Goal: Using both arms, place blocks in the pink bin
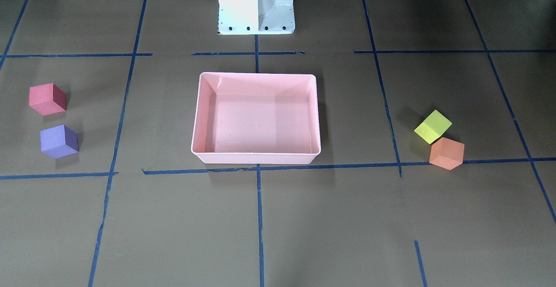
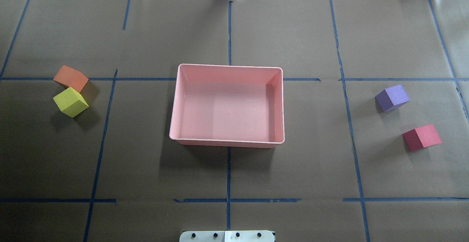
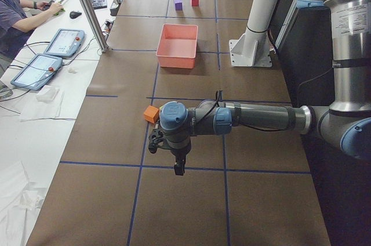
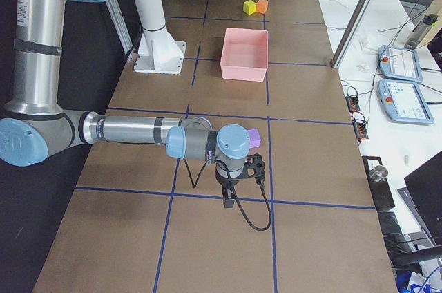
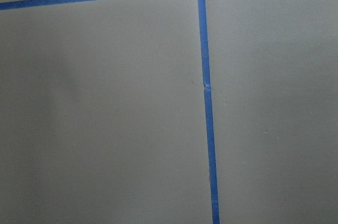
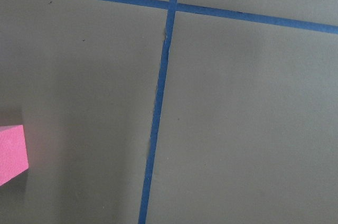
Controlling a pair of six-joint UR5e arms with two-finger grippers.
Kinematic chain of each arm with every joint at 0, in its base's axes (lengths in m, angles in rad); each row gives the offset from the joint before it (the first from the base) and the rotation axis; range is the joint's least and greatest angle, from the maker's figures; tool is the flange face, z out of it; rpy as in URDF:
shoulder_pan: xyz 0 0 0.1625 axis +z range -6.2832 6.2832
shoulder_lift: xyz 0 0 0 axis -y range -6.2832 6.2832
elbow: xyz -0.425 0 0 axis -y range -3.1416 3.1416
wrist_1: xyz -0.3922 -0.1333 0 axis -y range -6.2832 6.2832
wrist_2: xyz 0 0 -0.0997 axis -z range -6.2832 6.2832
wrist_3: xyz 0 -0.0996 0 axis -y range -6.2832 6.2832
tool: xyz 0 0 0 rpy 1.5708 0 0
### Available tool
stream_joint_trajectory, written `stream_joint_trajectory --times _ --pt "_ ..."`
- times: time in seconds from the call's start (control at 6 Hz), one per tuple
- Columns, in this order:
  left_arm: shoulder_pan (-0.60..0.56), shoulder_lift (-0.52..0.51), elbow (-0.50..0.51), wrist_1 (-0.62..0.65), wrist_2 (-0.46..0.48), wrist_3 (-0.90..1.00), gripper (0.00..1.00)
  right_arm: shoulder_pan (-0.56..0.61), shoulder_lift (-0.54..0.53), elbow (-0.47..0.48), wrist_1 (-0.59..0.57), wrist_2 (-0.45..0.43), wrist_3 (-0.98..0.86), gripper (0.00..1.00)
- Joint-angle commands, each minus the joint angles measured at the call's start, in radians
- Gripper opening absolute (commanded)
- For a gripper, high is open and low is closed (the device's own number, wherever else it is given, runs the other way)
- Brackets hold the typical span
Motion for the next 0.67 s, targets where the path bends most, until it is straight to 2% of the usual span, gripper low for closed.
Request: stream_joint_trajectory --times 0.0,0.17,0.5 --pt "0.000 -0.002 0.000 -0.002 -0.002 0.002 1.00 -0.069 0.004 -0.001 0.108 0.004 0.006 1.00" --pt "0.000 -0.003 0.000 -0.002 -0.002 0.002 1.00 -0.148 0.007 0.005 0.167 0.030 0.134 1.00" --pt "0.002 -0.003 0.000 -0.002 -0.002 0.002 1.00 -0.323 0.016 0.003 0.411 0.032 0.493 1.00"
